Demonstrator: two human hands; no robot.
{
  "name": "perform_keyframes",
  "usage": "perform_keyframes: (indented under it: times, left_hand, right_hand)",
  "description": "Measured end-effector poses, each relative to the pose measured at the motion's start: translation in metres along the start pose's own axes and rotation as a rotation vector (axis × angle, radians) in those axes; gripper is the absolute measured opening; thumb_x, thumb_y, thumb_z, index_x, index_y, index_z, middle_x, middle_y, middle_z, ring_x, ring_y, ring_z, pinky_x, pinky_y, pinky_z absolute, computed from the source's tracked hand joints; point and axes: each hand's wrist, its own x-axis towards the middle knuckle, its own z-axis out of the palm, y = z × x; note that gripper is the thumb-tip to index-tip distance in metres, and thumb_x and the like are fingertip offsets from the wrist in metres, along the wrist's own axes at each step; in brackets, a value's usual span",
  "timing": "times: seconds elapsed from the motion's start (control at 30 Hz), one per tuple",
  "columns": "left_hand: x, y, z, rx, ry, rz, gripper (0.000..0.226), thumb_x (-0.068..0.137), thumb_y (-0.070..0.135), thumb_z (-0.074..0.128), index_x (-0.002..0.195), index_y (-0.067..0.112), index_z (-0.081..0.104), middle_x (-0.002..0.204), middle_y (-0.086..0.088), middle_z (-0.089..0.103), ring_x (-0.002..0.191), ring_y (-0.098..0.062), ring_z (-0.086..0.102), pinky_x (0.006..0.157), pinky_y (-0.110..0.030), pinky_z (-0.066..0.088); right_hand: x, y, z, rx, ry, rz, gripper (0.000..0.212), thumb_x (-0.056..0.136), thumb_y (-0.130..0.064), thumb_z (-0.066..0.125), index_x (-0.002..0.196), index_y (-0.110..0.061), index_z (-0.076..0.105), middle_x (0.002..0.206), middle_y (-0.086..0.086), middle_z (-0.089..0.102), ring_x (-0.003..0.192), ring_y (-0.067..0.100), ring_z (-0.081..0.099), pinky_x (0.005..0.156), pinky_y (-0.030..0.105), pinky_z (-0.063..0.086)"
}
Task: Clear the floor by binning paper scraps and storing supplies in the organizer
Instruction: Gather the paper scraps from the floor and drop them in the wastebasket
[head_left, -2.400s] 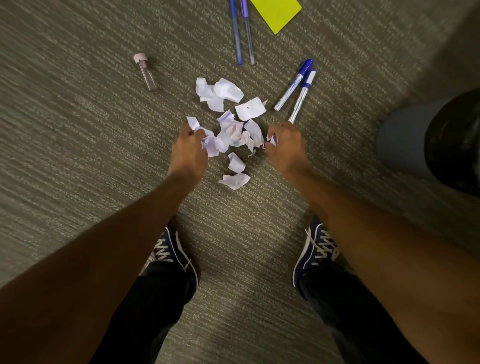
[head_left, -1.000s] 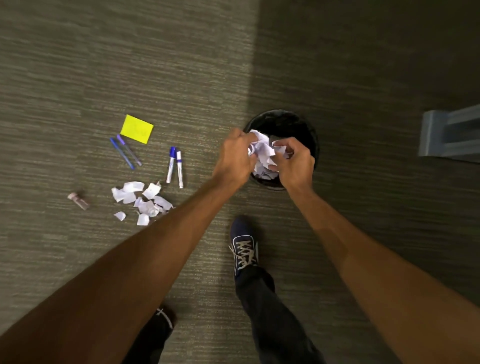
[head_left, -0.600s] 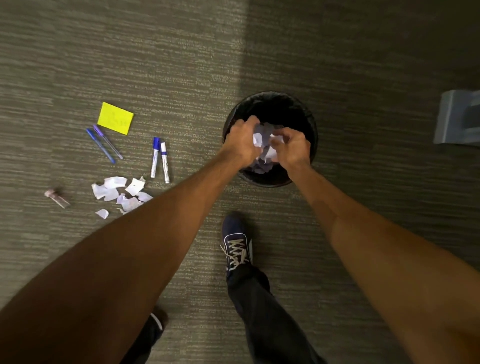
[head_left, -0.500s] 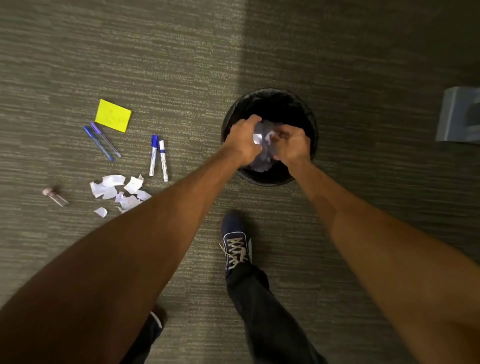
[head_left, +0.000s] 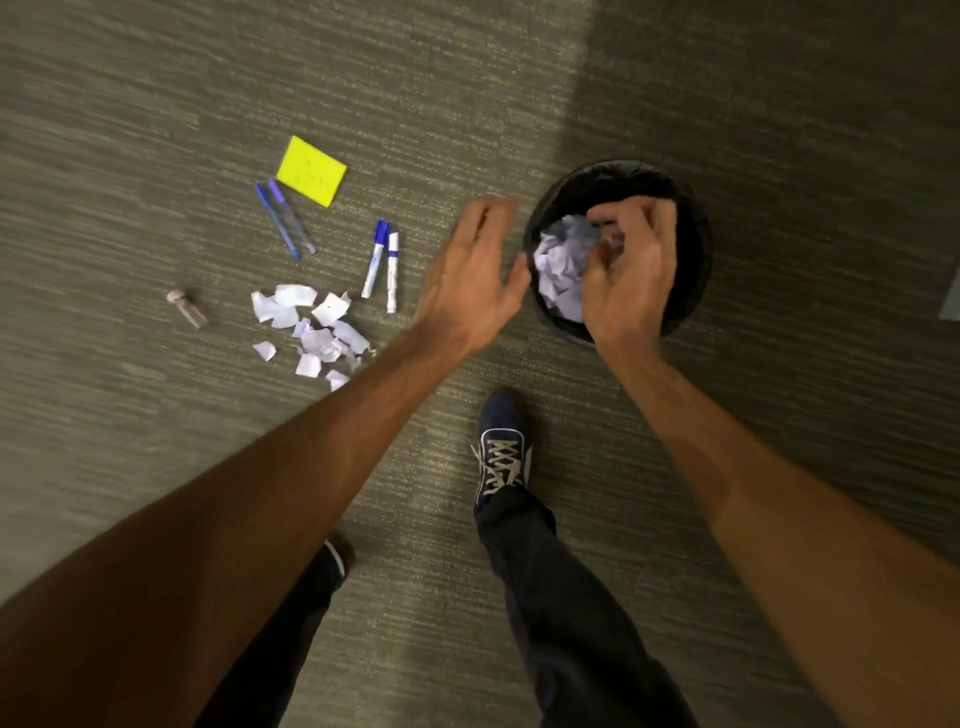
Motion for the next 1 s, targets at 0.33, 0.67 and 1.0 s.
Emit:
perform_keyframes:
  times: [0.33, 0.67, 1.0]
  left_hand:
    - [-0.115, -0.131, -0.05, 0.107, -0.041, -0.45, 0.091, 0.077, 0.032, 0.078, 0.152, 0.006, 0.034, 0.154, -0.02, 0.032, 0.143, -0.038, 0.035, 0.113, -0.052, 0.037]
    - [-0.206, -0.252, -0.037, 0.15, -0.211, -0.685, 0.123, 0.069, 0.05, 0.086, 0.159, 0.027, 0.005, 0.166, -0.015, -0.003, 0.154, -0.037, 0.005, 0.114, -0.068, 0.028]
    - [-0.195, -0.355, 0.008, 0.206, -0.248, -0.699, 0.132, 0.072, 0.033, 0.09, 0.159, 0.035, -0.009, 0.165, -0.01, -0.028, 0.154, -0.038, -0.015, 0.112, -0.077, 0.02]
  right_hand:
    - [-0.067, -0.067, 0.087, -0.031, -0.386, -0.204, 0.048, 0.076, -0.015, 0.069, 0.123, -0.009, 0.063, 0.126, 0.015, 0.052, 0.111, 0.025, 0.059, 0.097, 0.037, 0.051]
    - [-0.153, -0.034, 0.208, -0.357, -0.957, -0.07, 0.108, 0.071, -0.044, 0.086, 0.155, -0.032, 0.019, 0.162, 0.011, 0.016, 0.143, 0.038, 0.035, 0.108, 0.052, 0.041]
    - [-0.23, 0.019, 0.313, -0.627, -0.946, -0.306, 0.144, 0.058, -0.06, 0.088, 0.156, -0.038, -0.014, 0.166, 0.015, -0.014, 0.153, 0.046, -0.002, 0.105, 0.076, 0.032]
